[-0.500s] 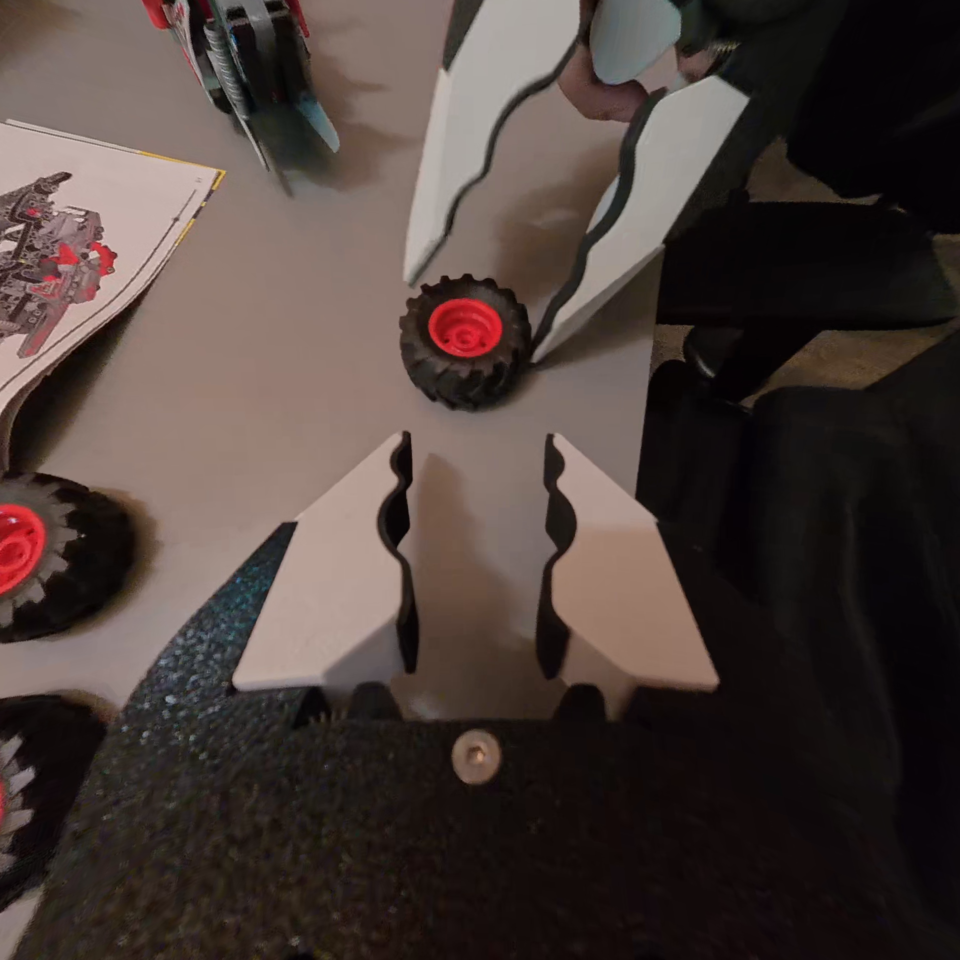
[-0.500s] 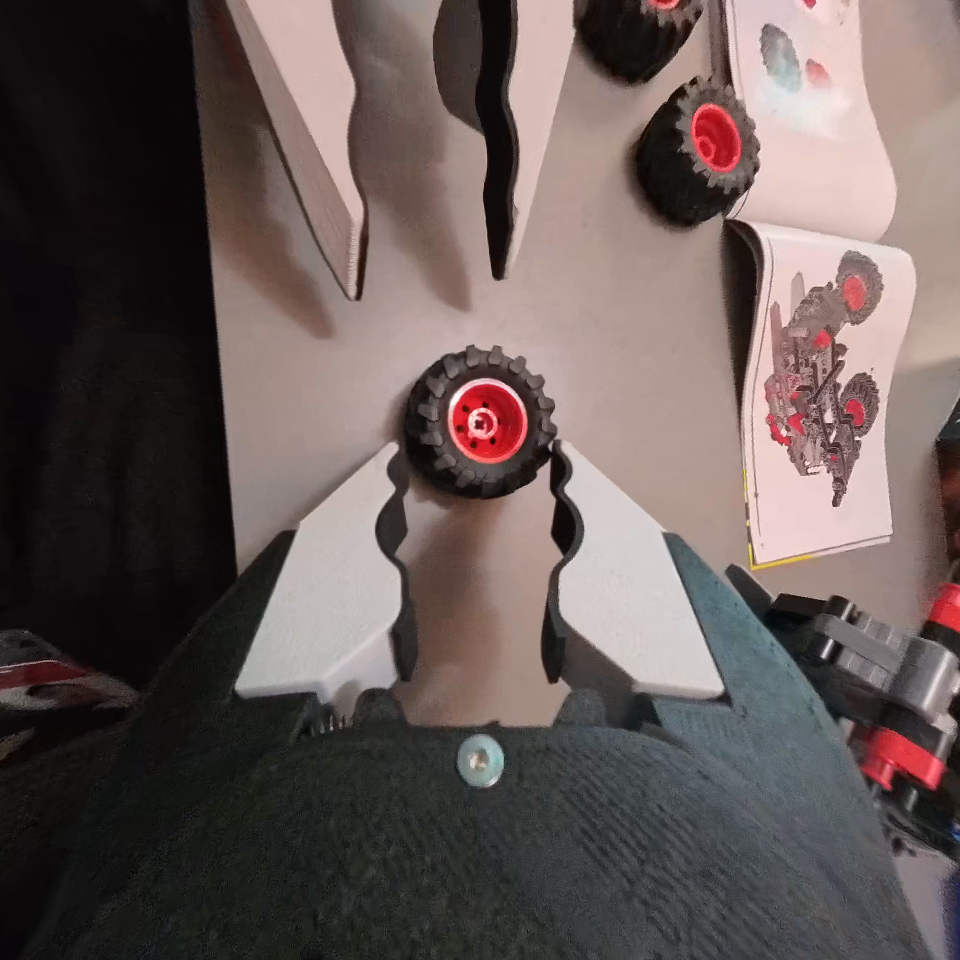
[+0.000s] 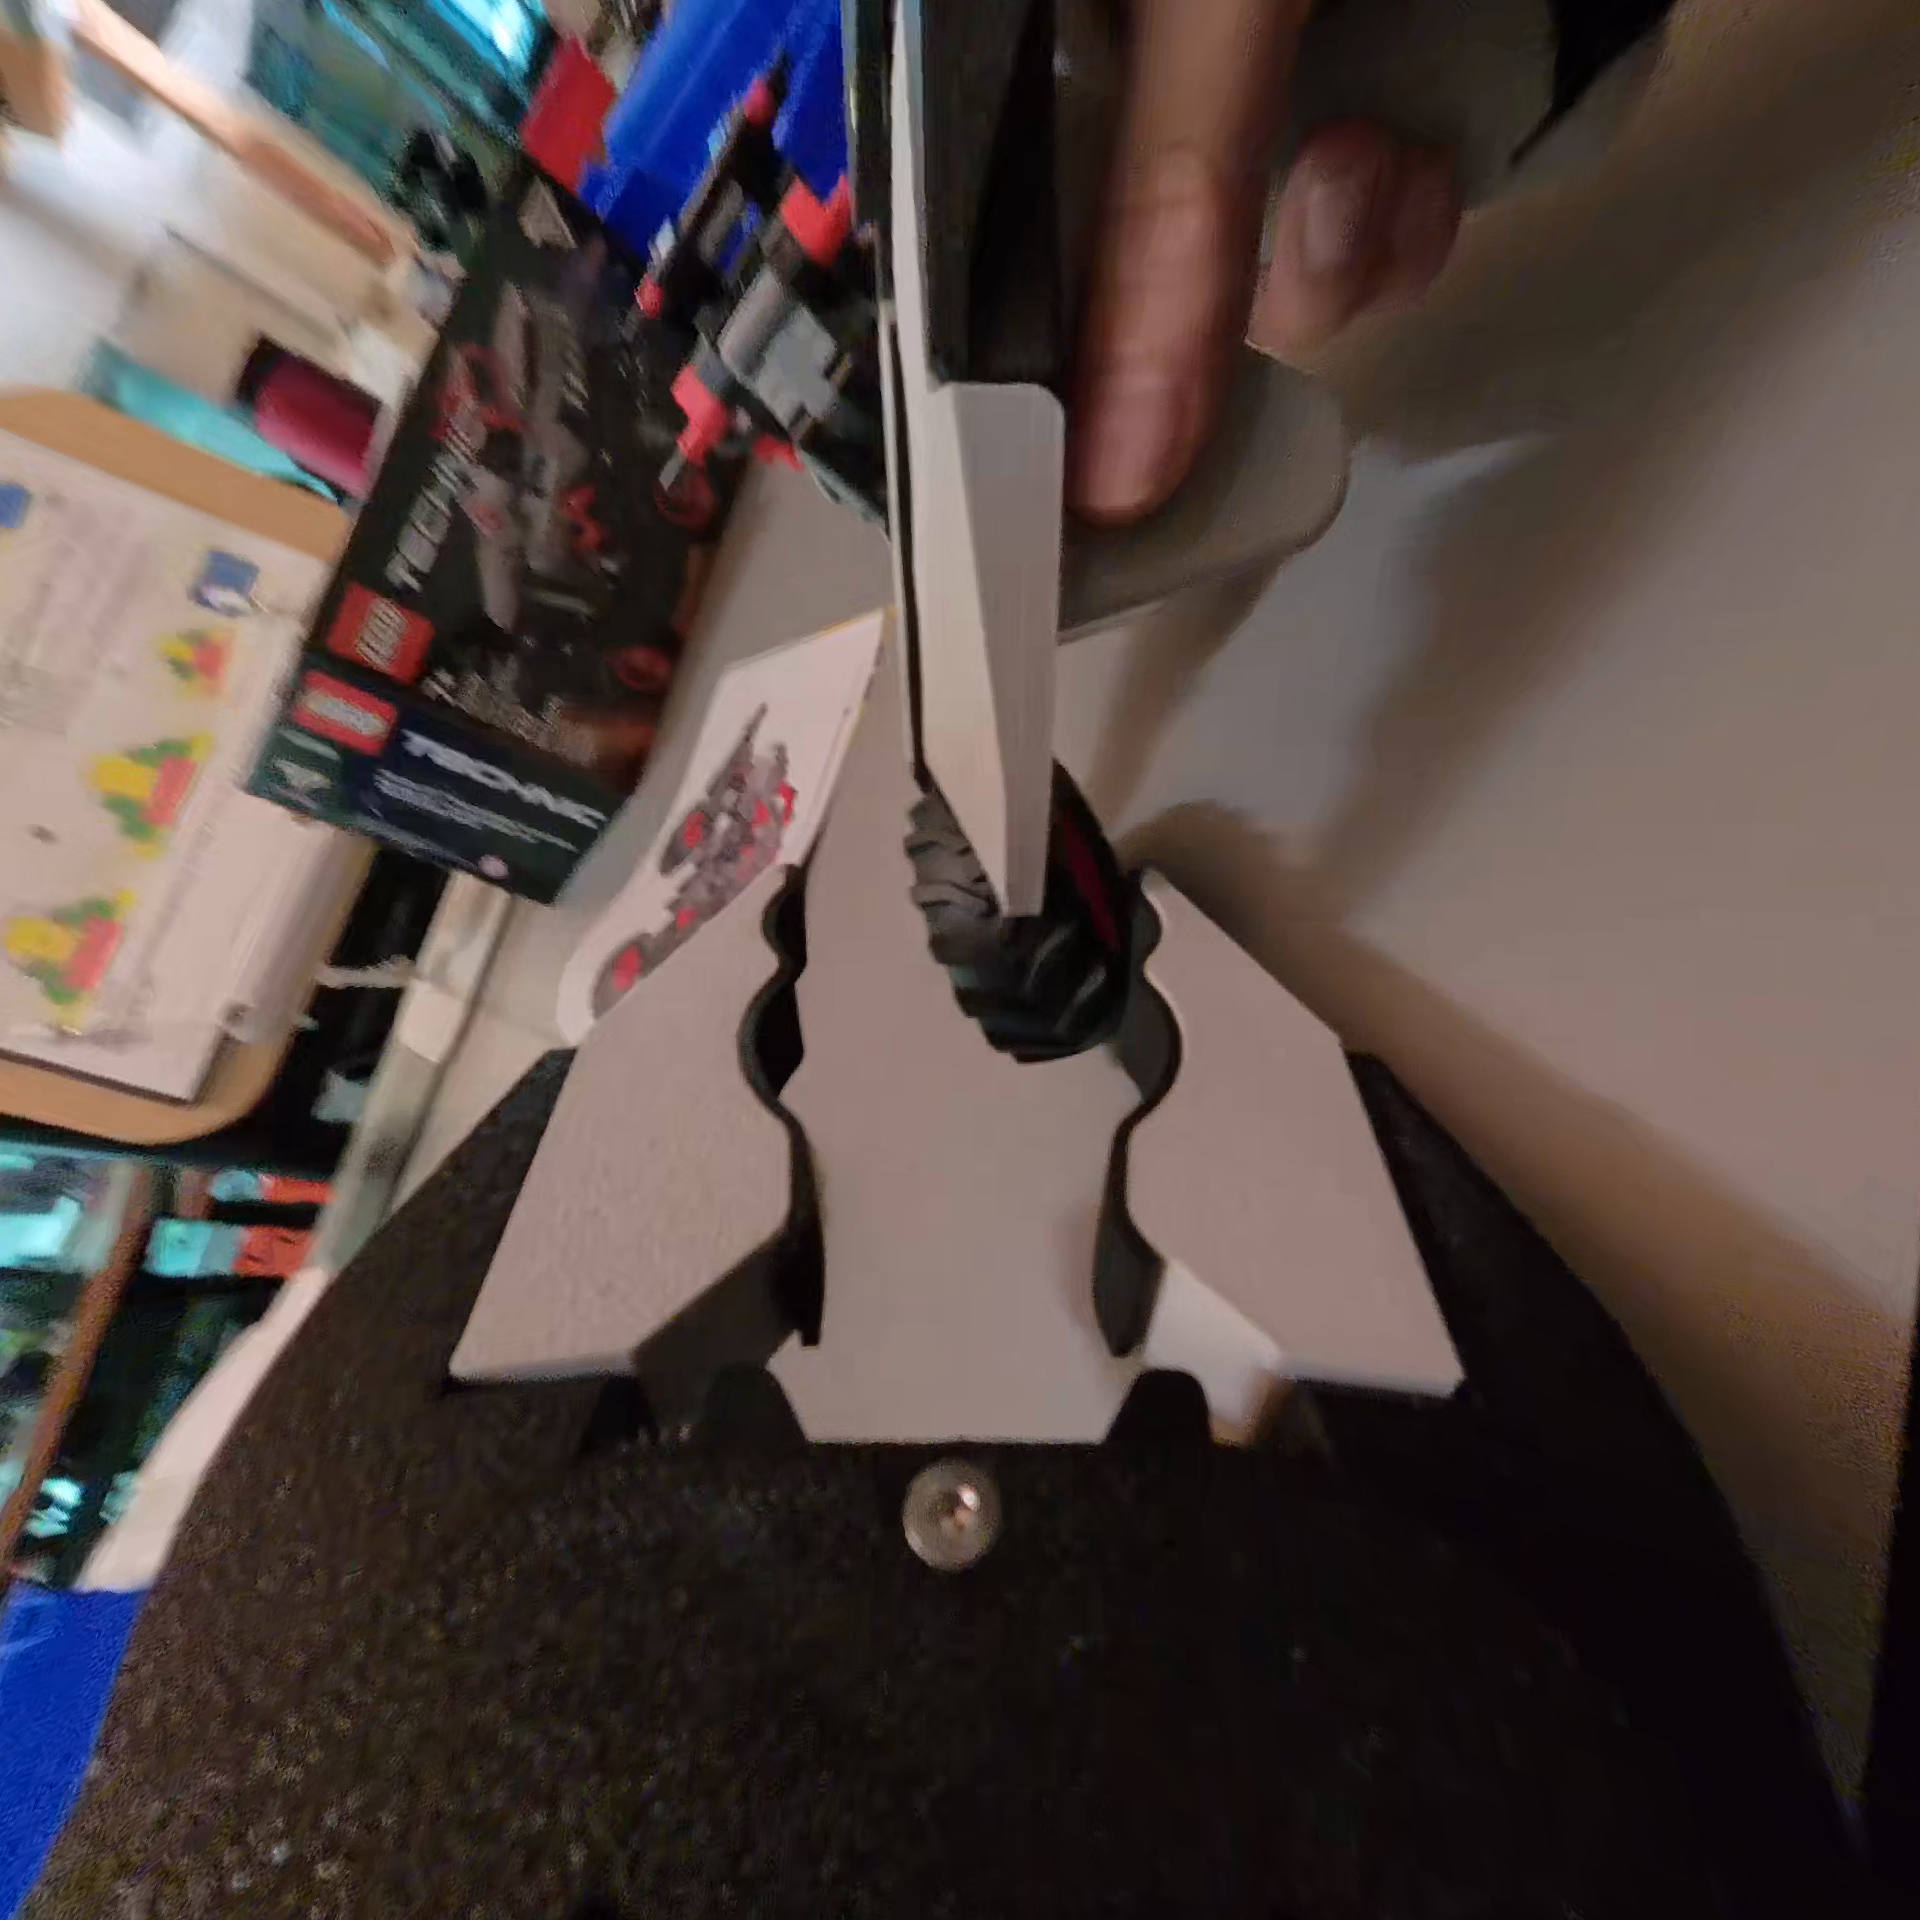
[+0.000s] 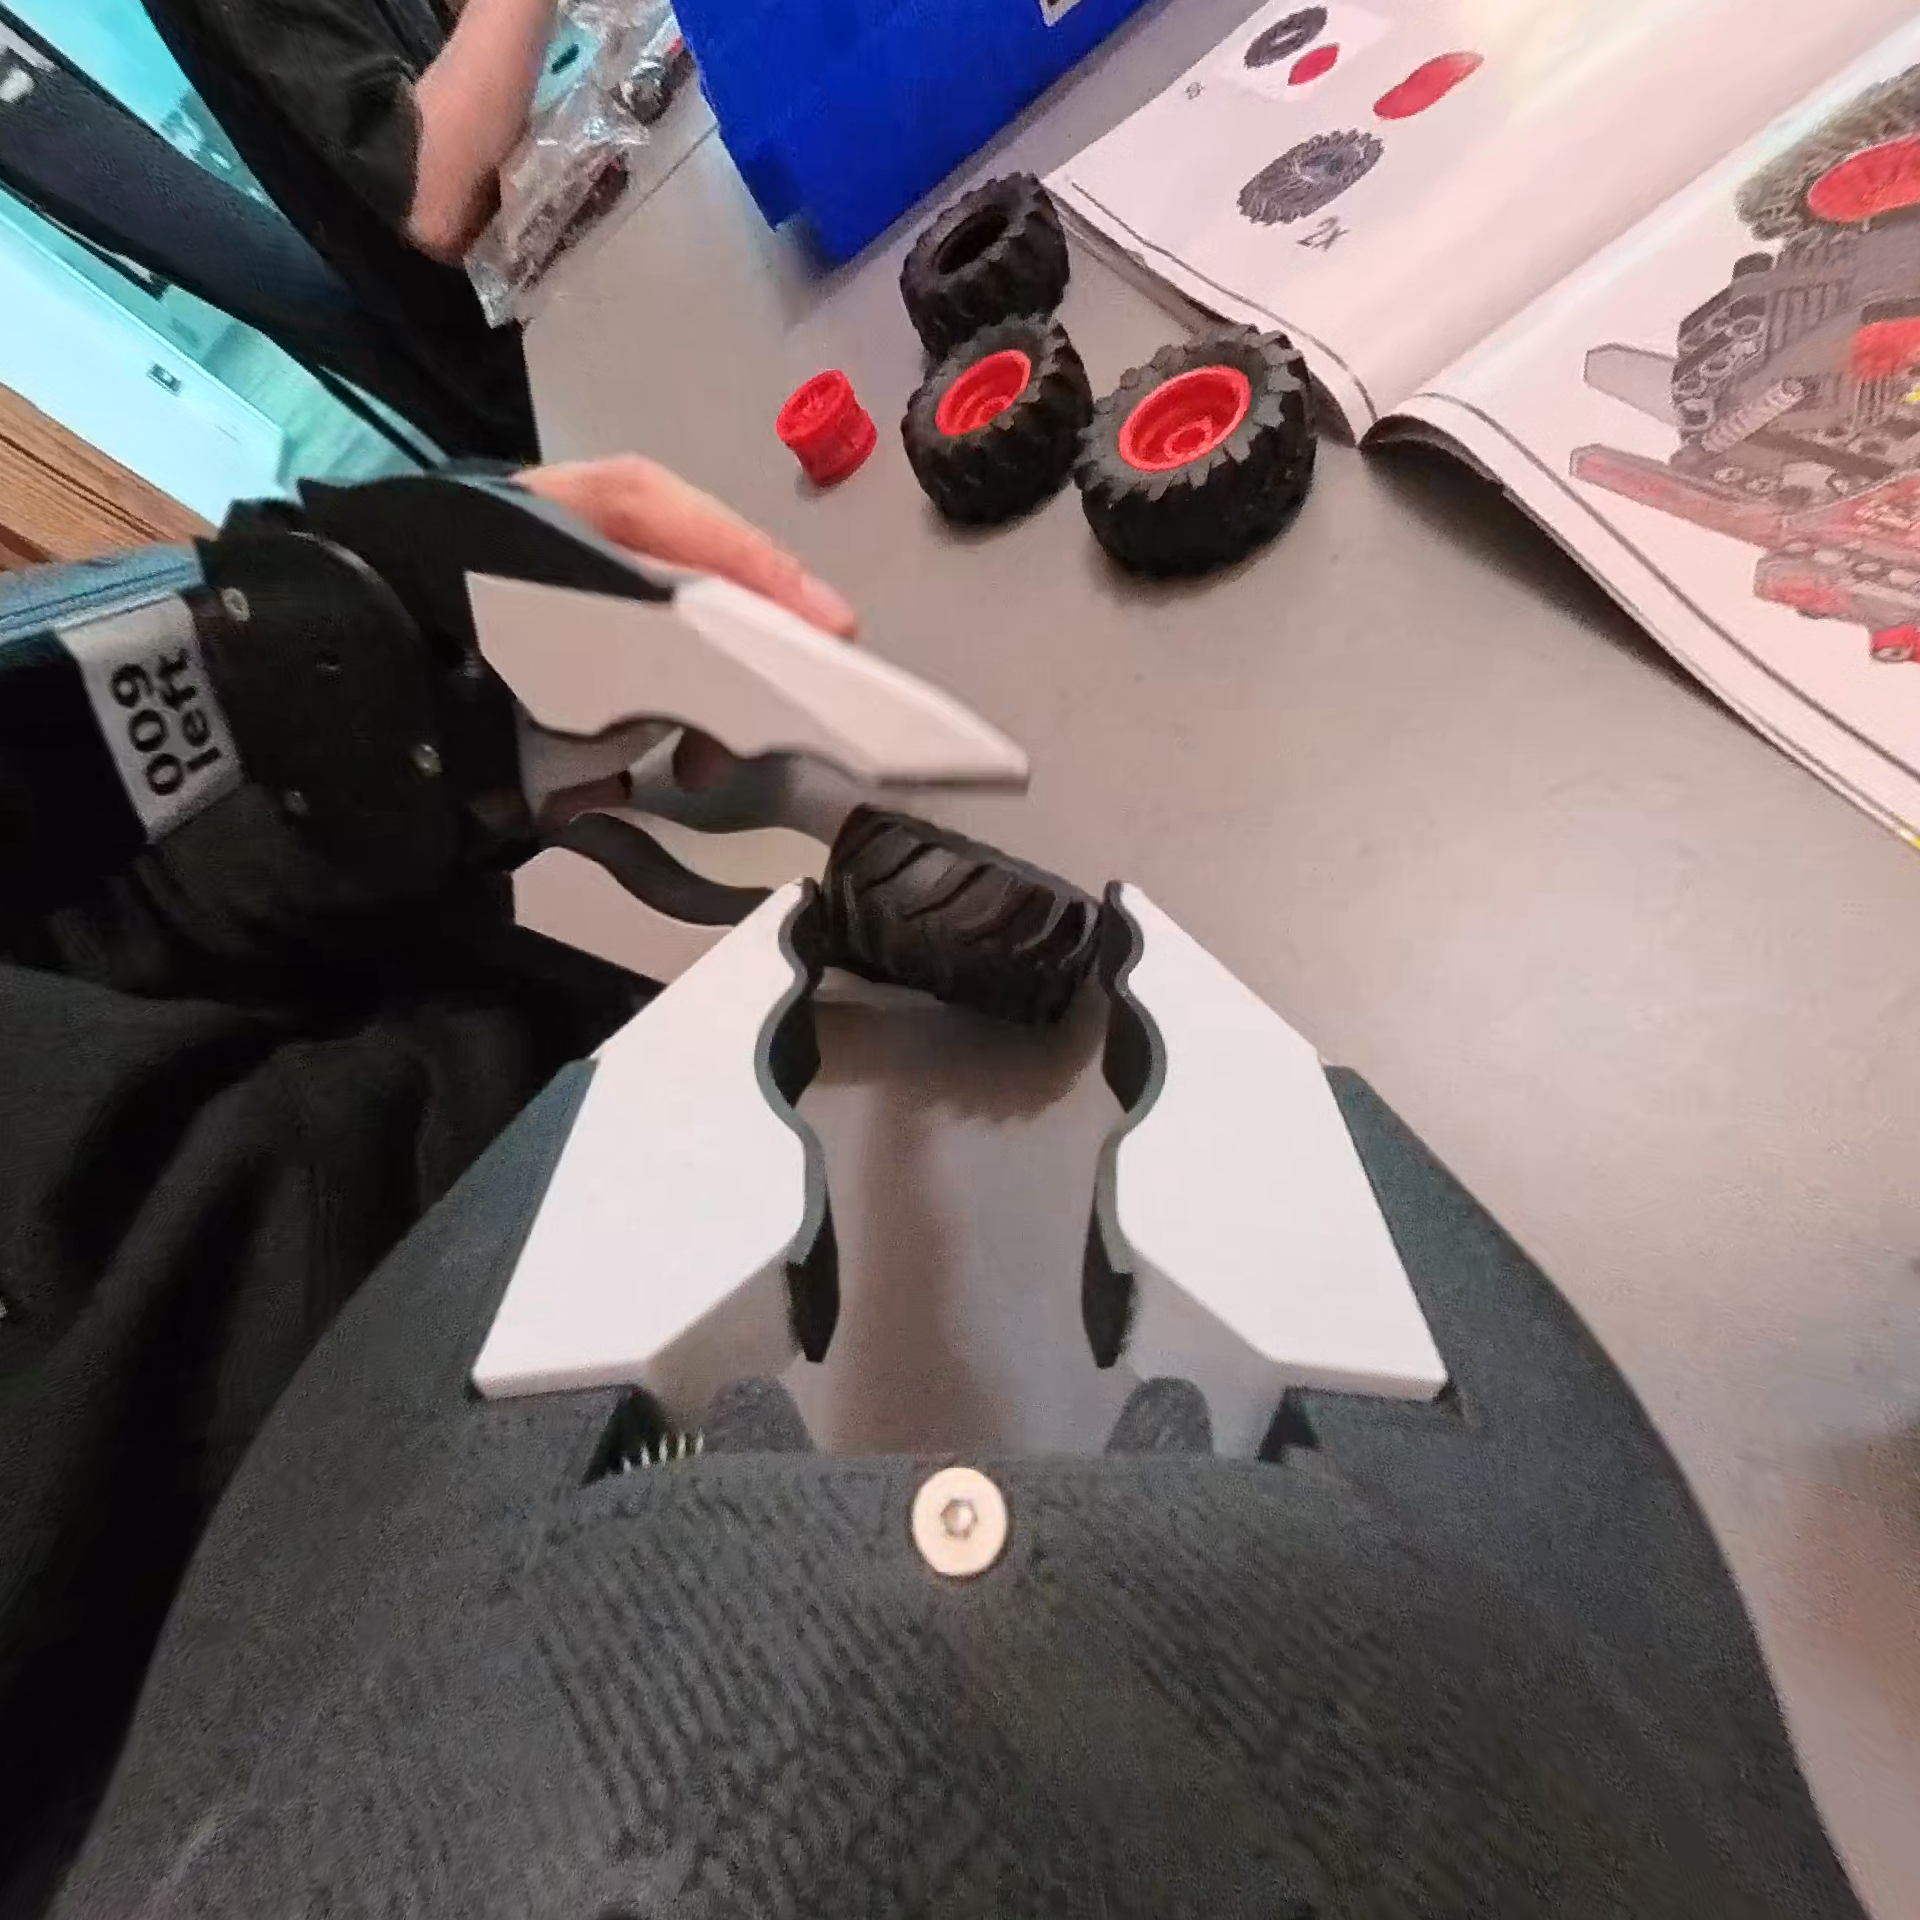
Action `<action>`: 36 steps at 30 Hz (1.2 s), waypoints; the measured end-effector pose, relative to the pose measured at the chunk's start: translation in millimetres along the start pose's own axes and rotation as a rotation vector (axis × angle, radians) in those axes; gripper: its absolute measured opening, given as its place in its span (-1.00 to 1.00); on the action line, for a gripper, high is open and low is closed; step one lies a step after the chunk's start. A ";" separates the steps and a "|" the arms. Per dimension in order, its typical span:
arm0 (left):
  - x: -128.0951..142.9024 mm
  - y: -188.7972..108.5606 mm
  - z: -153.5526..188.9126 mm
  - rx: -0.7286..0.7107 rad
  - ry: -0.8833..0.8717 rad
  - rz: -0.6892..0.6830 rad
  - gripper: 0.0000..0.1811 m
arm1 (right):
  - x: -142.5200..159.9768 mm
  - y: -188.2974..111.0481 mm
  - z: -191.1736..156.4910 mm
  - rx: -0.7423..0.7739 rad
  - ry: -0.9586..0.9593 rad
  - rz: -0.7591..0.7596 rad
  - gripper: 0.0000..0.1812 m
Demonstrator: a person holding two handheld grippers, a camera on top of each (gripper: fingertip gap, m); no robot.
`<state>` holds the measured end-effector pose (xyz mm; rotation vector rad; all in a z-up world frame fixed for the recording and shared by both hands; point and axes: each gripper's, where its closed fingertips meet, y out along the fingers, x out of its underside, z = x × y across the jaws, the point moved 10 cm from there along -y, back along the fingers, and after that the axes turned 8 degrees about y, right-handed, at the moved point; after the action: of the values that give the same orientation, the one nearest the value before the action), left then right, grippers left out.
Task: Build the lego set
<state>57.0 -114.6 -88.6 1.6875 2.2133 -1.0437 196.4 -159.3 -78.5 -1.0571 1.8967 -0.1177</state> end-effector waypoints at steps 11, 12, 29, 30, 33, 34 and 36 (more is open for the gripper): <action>19.5 29.4 -51.8 0.645 -0.924 0.123 -0.67 | -4.3 -19.1 -35.9 0.385 -0.626 0.034 -0.38; 23.8 37.5 -51.7 0.652 -0.893 0.069 -0.63 | -2.4 -12.8 -34.1 0.386 -0.634 -0.002 -0.37; 154.0 -77.4 -134.5 0.241 -0.671 -0.529 -0.37 | -23.1 17.6 -15.2 0.550 -0.639 -0.135 -0.33; 159.1 -82.7 -133.3 0.256 -0.673 -0.545 -0.38 | -26.6 16.2 -22.0 0.541 -0.652 -0.109 -0.34; 165.7 -92.7 -130.6 0.221 -0.612 -0.585 -0.37 | -32.2 24.3 -41.1 0.460 -0.701 -0.078 -0.39; 167.3 -90.5 -129.9 0.223 -0.624 -0.583 -0.35 | -33.4 31.4 -46.4 0.430 -0.725 -0.075 -0.42; 172.1 -78.7 -127.6 0.244 -0.701 -0.582 -0.32 | -36.6 52.0 -57.2 0.360 -0.749 -0.059 -0.46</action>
<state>-38.7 89.1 -50.5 0.5365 2.1411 -1.7520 128.0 -119.5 -46.1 -0.7604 1.1162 -0.0764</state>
